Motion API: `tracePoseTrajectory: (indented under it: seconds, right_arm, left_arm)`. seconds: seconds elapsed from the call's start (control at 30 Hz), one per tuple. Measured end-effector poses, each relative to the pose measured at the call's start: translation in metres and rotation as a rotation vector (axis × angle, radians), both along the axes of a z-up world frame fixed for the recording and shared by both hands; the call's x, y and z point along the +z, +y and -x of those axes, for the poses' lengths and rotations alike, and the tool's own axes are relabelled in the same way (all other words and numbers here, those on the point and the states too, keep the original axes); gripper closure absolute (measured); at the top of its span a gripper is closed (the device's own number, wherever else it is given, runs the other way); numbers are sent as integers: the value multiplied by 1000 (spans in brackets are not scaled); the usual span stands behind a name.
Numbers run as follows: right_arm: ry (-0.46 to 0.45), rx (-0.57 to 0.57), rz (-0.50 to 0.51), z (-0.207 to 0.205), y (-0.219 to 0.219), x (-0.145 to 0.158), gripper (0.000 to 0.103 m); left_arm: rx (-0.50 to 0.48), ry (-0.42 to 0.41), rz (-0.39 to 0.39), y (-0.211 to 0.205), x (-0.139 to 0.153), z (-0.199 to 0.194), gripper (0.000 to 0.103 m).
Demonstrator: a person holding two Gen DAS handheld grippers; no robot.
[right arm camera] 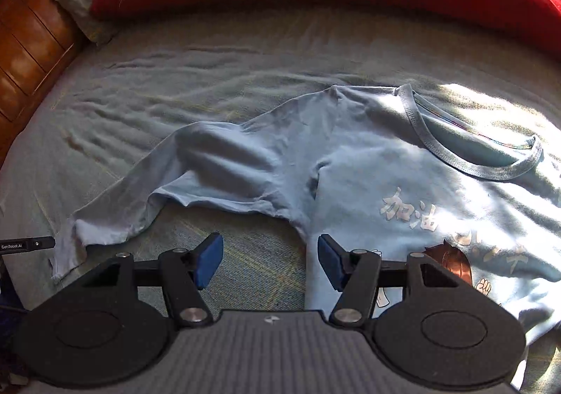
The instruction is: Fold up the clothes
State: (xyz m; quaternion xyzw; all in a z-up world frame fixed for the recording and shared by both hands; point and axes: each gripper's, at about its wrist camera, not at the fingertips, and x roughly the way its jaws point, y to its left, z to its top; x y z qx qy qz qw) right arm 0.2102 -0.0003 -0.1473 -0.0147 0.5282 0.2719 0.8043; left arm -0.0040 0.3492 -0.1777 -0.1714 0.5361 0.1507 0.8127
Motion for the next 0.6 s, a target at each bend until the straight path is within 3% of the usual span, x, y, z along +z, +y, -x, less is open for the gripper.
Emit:
tracePoseTrajectory:
  seconds: [0.07, 0.17, 0.2, 0.23, 0.3, 0.6]
  right_arm:
    - [-4, 0, 7, 0, 13, 2, 39]
    - [-10, 11, 21, 3, 27, 5, 39]
    - [-9, 13, 25, 4, 31, 5, 39]
    - [-7, 14, 29, 5, 36, 5, 39]
    - [-9, 16, 31, 6, 44, 8, 39]
    - [-32, 23, 56, 6, 58, 17, 39]
  left_arm:
    - [-25, 0, 11, 0, -11, 0, 58]
    - [-66, 6, -44, -16, -11, -1, 57]
    - [-81, 9, -50, -21, -10, -3, 67]
    - [-98, 8, -40, -24, -9, -5, 85]
    - [-115, 0, -9, -25, -4, -8, 103]
    - [-62, -70, 5, 25, 40, -21, 103]
